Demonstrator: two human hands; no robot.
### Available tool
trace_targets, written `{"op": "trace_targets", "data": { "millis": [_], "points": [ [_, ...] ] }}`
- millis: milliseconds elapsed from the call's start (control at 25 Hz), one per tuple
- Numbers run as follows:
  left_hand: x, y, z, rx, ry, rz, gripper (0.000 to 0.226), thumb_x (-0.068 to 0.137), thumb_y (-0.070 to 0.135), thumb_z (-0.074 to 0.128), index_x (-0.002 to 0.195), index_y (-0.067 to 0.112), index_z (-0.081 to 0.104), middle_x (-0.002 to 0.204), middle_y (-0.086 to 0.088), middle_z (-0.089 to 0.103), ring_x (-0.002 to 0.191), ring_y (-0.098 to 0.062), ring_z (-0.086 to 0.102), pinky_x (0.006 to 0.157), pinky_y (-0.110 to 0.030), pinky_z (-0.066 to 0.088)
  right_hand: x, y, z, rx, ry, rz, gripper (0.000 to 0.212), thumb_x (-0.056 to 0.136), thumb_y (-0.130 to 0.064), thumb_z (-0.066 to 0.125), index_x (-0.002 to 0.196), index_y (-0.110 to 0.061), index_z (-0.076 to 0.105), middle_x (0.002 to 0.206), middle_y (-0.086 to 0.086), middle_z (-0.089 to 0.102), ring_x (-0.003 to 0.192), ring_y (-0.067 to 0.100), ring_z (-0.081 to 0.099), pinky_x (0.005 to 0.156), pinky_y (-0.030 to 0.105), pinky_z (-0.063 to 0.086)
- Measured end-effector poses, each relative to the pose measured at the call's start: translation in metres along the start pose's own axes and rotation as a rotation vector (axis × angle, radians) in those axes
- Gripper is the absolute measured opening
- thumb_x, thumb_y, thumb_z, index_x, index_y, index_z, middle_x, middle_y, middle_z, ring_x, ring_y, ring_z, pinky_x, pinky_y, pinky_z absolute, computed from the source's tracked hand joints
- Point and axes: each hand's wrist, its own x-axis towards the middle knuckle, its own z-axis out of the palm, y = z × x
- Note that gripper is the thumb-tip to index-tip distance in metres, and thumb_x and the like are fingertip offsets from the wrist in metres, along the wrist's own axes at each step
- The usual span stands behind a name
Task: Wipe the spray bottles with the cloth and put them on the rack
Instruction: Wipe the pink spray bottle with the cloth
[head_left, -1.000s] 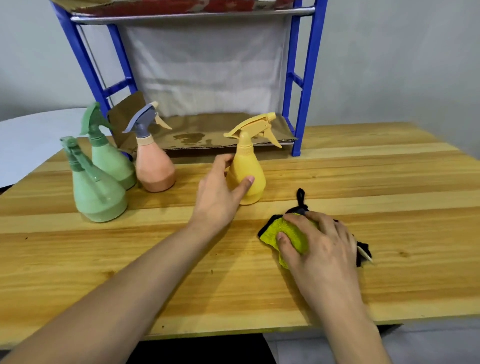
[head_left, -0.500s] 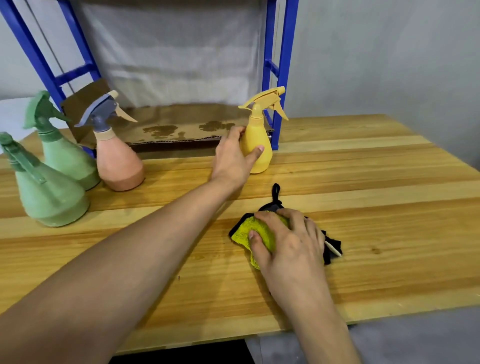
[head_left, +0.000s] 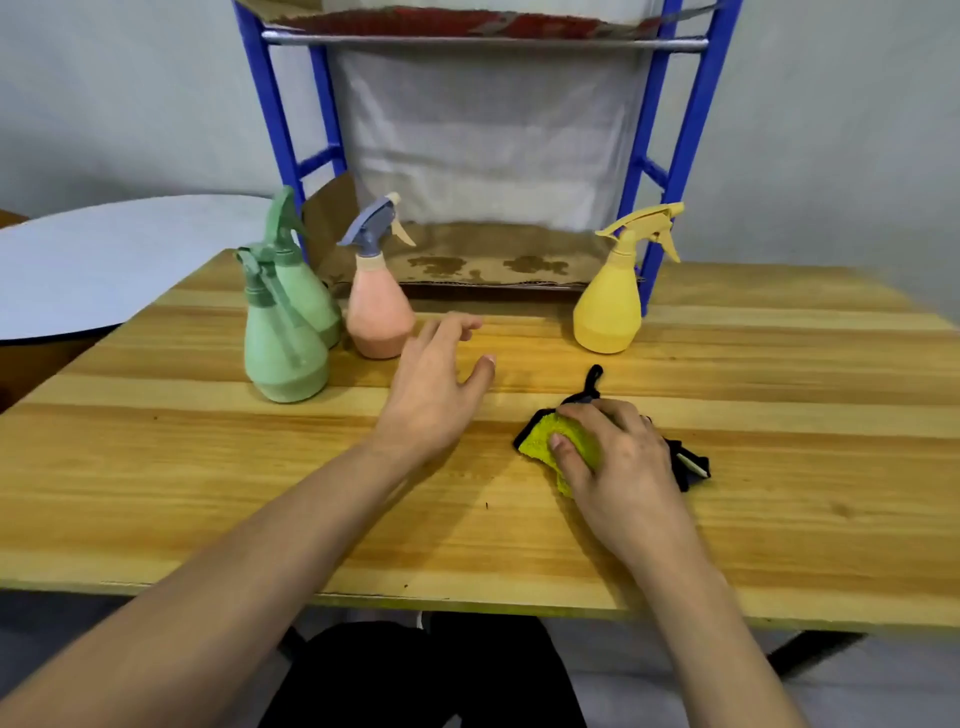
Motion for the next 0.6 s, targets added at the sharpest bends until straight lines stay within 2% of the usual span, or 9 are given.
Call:
{"op": "trace_targets", "data": {
  "millis": [200, 320, 480, 600],
  "points": [
    [-0.012, -0.021, -0.043, 0.061, 0.203, -0.105, 0.046, 0.1, 0.027, 0.059, 0.143, 0.018, 0.046, 0.141, -0.007, 0.051, 0.125, -0.029, 0.051, 0.102, -0.037, 0.042, 0.011, -0.052, 0.027, -0.067, -0.088, -0.044, 0.052, 0.094, -0.054, 0.055, 0.141, -0.033, 0.053, 0.139, 0.004, 0.048, 0.128, 0.03, 0.045, 0.116, 0.046, 0.032],
    [0.005, -0.021, -0.059, 0.014, 0.317, -0.123, 0.057, 0.1, 0.023, 0.06, 0.152, 0.012, 0.036, 0.148, -0.011, 0.044, 0.132, -0.03, 0.049, 0.109, -0.042, 0.043, 0.015, -0.058, 0.032, -0.088, -0.114, -0.026, 0.055, 0.093, -0.057, 0.055, 0.144, -0.036, 0.048, 0.142, 0.004, 0.046, 0.13, 0.03, 0.044, 0.116, 0.045, 0.031],
    [0.04, -0.009, -0.061, -0.023, 0.328, -0.131, 0.07, 0.103, 0.019, 0.055, 0.162, 0.014, 0.018, 0.167, -0.013, 0.022, 0.152, -0.03, 0.03, 0.117, -0.04, 0.034, 0.014, -0.052, 0.034, -0.063, -0.09, -0.04, 0.052, 0.094, -0.053, 0.055, 0.143, -0.038, 0.048, 0.14, 0.001, 0.046, 0.128, 0.026, 0.043, 0.115, 0.042, 0.031],
    [0.065, -0.011, -0.057, 0.098, 0.328, -0.153, 0.07, 0.104, 0.02, 0.055, 0.162, 0.014, 0.018, 0.169, -0.016, 0.017, 0.157, -0.035, 0.018, 0.123, -0.048, 0.029, 0.013, -0.052, 0.037, -0.058, -0.061, -0.043, 0.051, 0.093, -0.053, 0.056, 0.142, -0.038, 0.05, 0.138, 0.0, 0.046, 0.127, 0.024, 0.043, 0.114, 0.041, 0.029]
  ]
}}
